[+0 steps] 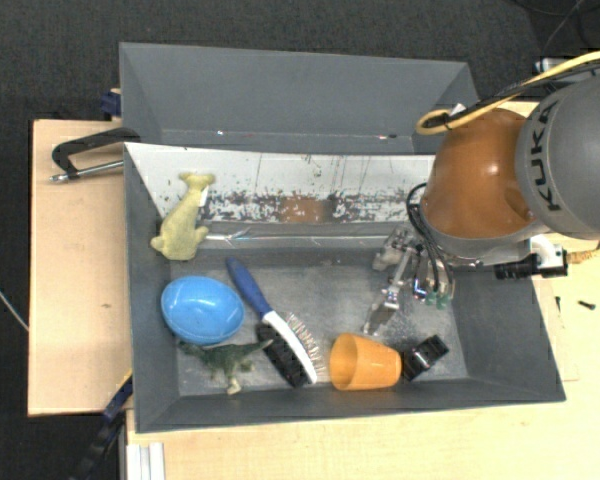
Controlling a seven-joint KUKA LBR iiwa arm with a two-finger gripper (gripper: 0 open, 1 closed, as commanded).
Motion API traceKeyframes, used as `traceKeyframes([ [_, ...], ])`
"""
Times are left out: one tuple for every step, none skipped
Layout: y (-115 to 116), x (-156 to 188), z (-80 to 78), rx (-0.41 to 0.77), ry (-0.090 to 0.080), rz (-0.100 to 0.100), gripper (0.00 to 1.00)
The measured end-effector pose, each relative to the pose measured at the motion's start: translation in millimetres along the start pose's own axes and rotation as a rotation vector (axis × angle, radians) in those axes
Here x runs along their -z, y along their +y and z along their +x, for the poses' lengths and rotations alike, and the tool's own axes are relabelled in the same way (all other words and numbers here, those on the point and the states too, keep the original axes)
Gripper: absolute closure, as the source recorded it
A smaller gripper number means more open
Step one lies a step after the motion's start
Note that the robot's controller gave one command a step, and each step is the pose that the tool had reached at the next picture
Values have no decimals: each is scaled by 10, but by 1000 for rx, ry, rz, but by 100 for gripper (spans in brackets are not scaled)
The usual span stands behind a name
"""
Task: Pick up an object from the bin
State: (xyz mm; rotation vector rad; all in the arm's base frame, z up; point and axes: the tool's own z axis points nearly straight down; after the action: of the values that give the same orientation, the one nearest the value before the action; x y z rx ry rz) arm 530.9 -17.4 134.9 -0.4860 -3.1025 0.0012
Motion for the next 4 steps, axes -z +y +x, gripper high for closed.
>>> traceKeyframes([
  [-1129, -521, 65, 477, 2, 1, 0],
  [-1298, -568, -44, 557, -5, -1, 0],
  [-1375, -568, -47, 500, -4, -2, 0],
  [-1376, -563, -50, 498, -5, -2, 100],
])
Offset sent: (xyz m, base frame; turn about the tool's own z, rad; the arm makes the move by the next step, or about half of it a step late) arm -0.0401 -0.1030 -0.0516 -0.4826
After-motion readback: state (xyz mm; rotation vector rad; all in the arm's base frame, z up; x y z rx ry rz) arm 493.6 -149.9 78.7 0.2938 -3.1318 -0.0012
